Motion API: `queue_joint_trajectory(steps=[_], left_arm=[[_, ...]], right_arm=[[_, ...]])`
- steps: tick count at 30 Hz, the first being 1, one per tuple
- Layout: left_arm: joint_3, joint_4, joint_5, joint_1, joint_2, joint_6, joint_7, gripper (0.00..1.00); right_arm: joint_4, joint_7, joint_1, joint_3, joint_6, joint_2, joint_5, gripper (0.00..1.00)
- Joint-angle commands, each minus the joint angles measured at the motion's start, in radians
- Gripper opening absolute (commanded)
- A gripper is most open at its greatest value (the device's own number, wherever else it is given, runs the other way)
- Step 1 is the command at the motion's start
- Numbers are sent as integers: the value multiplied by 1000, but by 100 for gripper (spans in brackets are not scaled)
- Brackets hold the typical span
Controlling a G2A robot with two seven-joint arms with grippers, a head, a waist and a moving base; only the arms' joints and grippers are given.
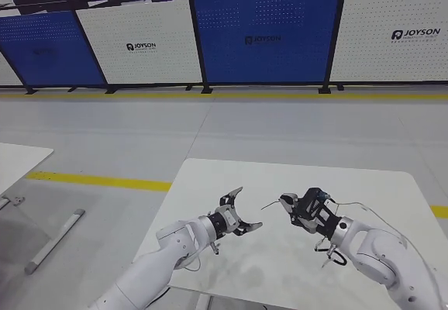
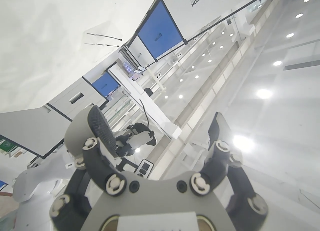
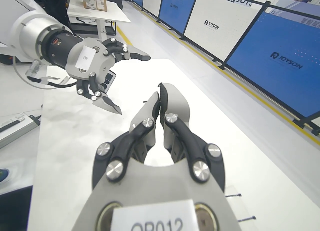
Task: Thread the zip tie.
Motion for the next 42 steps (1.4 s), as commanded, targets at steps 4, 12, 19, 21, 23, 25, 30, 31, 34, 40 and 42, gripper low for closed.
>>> queue_joint_trajectory(steps=[4, 12, 19, 21, 23, 25, 30, 31, 34, 40, 42], left_arm=[[10, -11, -2, 2, -6, 2, -29, 100], [14, -10, -2, -11, -24, -17, -27, 100], [14, -10, -2, -11, -24, -17, -27, 100], [14, -10, -2, -11, -24, -17, -27, 100], [14, -10, -2, -11, -24, -17, -27, 100], [14, -10, -2, -11, -24, -17, -27, 100], [14, -10, -2, -11, -24, -17, -27, 100], [14, -10, -2, -11, -24, -17, -27, 100], [18, -9, 7, -5, -26, -20, -40, 100], [20, -3, 18, -5, -30, -15, -52, 73], [21, -4, 19, -7, -32, -11, -53, 50]], right_arm=[[0, 0, 0, 0, 0, 0, 0, 0], [0, 0, 0, 0, 0, 0, 0, 0], [-16, -8, -11, 0, 0, -2, -7, 0], [-28, -24, -9, -5, 0, -2, -14, 0], [-33, -33, 5, -21, 0, 2, -36, 0], [-34, -29, 23, -41, 0, 8, -52, 0], [-40, -9, 81, -102, 0, 30, -47, 0], [-41, -16, 89, -112, 0, 33, -41, 0], [-42, -26, 106, -140, 0, 41, -26, 0], [-42, -26, 106, -140, 0, 41, -26, 0], [-42, -26, 106, -140, 0, 41, -26, 0]])
